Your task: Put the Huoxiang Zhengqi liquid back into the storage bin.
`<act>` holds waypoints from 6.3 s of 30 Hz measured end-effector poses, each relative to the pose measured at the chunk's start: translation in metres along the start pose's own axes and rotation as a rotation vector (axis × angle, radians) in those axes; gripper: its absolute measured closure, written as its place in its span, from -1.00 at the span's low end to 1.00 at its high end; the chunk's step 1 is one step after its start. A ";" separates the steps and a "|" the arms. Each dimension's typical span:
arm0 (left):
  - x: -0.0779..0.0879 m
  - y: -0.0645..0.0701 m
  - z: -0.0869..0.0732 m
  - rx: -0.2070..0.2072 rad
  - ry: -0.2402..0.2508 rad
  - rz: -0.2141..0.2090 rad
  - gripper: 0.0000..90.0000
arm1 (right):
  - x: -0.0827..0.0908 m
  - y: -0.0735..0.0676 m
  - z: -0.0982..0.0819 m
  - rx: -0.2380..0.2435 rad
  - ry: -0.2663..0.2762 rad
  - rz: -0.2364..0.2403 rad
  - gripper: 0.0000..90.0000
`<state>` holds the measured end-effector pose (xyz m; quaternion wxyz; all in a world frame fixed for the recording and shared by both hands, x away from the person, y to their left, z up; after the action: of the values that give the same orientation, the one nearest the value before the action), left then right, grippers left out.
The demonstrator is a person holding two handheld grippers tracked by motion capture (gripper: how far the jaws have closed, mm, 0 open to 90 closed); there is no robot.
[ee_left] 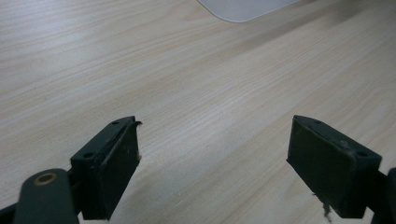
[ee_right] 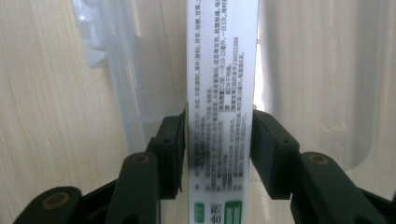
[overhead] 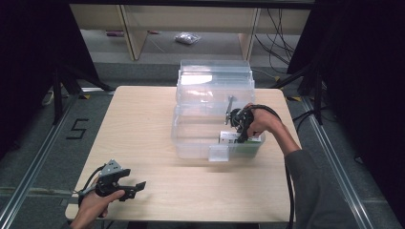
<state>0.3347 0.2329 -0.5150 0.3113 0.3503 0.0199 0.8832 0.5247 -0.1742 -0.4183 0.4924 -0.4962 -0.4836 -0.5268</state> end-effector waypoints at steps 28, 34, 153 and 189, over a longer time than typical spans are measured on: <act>-0.001 0.000 0.000 0.012 0.009 0.002 -0.65 | 0.036 -0.005 -0.009 -0.134 0.133 -0.061 -0.12; 0.001 -0.001 0.000 -0.005 -0.007 0.005 -0.65 | 0.039 -0.008 -0.010 -0.189 0.161 -0.072 -0.15; -0.001 0.001 0.000 0.011 0.009 0.004 -0.65 | -0.007 -0.130 -0.038 -0.418 0.640 -0.263 -0.48; 0.003 -0.001 0.001 -0.031 -0.018 0.004 -0.65 | -0.058 -0.171 -0.059 -0.553 0.686 -0.229 -0.51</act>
<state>0.3338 0.2352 -0.5128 0.3151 0.3533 0.0027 0.8809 0.3523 -0.2224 -0.4819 0.4118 -0.3492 -0.1855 -0.8210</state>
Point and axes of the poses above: each handheld gripper's, and its own axes: x roughly backward along the jaws, z roughly out of its top, y roughly to its right, the point moved 2 cm from there along -x, roughly forward along the jaws, and after that the axes turned 6 degrees about x, right-handed, at the moved point
